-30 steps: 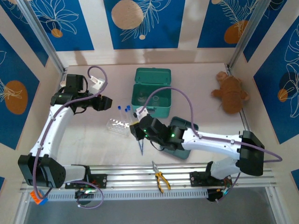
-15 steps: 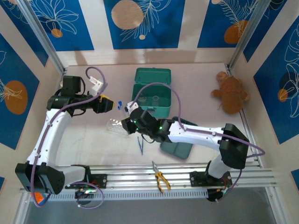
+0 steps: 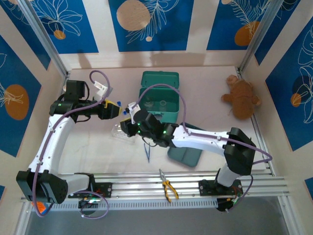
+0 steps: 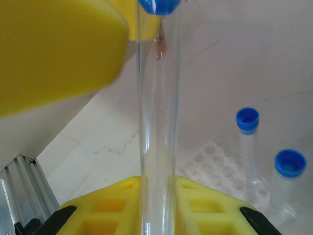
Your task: Organize the chemistry lab equipment
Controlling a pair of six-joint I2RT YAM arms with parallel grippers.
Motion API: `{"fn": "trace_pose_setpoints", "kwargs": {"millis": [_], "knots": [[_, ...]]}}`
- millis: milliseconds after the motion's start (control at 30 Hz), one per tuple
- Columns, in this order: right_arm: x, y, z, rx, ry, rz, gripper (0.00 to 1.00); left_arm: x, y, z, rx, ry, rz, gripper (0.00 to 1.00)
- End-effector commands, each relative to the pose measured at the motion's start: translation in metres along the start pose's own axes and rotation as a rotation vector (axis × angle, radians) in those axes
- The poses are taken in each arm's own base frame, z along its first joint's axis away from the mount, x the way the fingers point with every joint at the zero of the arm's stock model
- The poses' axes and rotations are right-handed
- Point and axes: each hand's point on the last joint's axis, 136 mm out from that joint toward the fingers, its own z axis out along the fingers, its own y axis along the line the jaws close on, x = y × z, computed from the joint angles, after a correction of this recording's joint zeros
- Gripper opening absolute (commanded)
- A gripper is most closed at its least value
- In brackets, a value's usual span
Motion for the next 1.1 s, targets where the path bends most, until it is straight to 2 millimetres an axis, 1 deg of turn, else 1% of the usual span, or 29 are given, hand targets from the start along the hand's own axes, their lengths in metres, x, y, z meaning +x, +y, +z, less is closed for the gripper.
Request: {"fn": "trace_pose_setpoints", "kwargs": {"millis": [0, 167, 367, 600, 900, 933, 1033, 1067], "knots": [[-0.017, 0.015, 0.003, -0.057, -0.036, 0.000, 0.21, -0.002, -0.002, -0.001, 0.027, -0.020, -0.017, 0.56], [-0.015, 0.022, 0.008, -0.081, -0.027, 0.004, 0.21, -0.004, 0.000, -0.002, 0.022, -0.027, -0.020, 0.56], [-0.011, 0.031, 0.010, -0.110, -0.009, -0.001, 0.21, -0.009, 0.007, -0.007, 0.000, -0.057, -0.035, 0.55], [-0.010, 0.035, 0.012, -0.124, -0.007, -0.005, 0.21, -0.009, 0.008, -0.008, 0.010, -0.061, -0.042, 0.47], [-0.017, 0.034, 0.014, -0.119, -0.015, -0.017, 0.20, -0.006, 0.007, -0.009, 0.011, -0.050, -0.035, 0.43], [-0.017, 0.036, 0.013, -0.124, -0.014, -0.019, 0.20, -0.006, 0.007, -0.009, 0.009, -0.051, -0.033, 0.40], [-0.017, 0.033, 0.014, -0.115, -0.013, -0.018, 0.20, -0.006, 0.006, -0.009, 0.018, -0.049, -0.031, 0.23], [-0.017, 0.034, 0.013, -0.116, -0.015, -0.019, 0.20, -0.005, 0.006, -0.009, 0.018, -0.047, -0.034, 0.19]]}}
